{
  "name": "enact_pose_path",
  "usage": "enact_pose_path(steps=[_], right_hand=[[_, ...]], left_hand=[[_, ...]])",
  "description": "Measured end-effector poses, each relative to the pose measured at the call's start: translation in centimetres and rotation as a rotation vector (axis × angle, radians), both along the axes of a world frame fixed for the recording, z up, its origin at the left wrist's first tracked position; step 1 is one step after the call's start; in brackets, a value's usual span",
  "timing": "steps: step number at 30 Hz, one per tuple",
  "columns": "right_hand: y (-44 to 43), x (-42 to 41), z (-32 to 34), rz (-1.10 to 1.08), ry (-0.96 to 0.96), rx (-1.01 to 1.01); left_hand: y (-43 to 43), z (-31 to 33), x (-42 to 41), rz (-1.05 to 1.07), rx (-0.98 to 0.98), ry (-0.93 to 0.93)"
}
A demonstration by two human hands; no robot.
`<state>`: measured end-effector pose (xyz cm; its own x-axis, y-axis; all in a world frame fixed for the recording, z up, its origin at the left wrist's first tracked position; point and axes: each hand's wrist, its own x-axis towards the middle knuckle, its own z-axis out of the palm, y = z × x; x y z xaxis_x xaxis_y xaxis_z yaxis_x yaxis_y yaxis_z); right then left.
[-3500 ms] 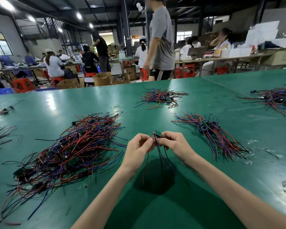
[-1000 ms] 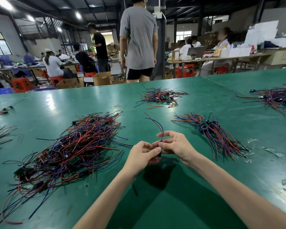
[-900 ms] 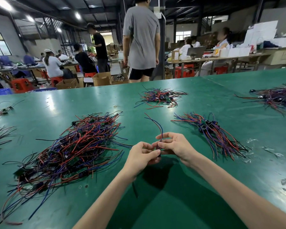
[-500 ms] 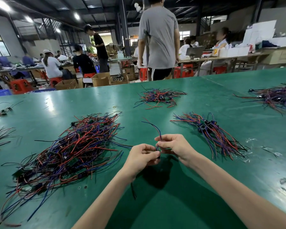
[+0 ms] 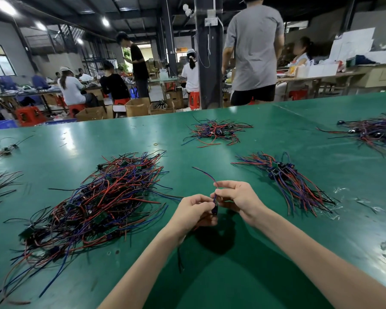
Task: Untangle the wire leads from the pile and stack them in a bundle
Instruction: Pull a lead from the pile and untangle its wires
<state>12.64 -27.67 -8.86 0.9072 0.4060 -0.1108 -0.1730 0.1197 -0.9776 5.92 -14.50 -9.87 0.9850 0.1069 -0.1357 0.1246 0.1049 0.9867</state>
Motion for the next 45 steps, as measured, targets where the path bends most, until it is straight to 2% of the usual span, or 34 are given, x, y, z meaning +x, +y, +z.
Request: enact_pose_path(steps=[9,14,18,25,35,41,45], right_hand=[[0.4,-0.5,0.0,0.038,-0.068,-0.016],[0.6,-0.6,-0.2,-0.008,-0.116,-0.012],[0.5,0.1,-0.1,-0.132,-0.038,0.015],[0.2,1.1,0.0,-0.191,0.108,0.132],[-1.6,3.1,0.1,-0.359,0.148,0.222],[-2.1,3.7,0.1,-0.335,0.158,0.262],[-2.1,3.1,0.3,-0.129,0.241,0.171]], left_hand=[[-0.1,-0.1,-0.1,0.047,-0.061,0.007],[0.0,0.0,0.0,0.069,0.001,0.000],[-0.3,-0.2,-0.1,0.035,0.025,0.018],[-0.4,-0.4,0.2,0.008,0.023,0.038],[-0.5,-0.3,-0.1,-0.049,0.052,0.068],[-0.6,-0.2,-0.3,-0.048,0.057,0.061],[-0.8,0.0,-0.4,0.023,0.020,0.015]])
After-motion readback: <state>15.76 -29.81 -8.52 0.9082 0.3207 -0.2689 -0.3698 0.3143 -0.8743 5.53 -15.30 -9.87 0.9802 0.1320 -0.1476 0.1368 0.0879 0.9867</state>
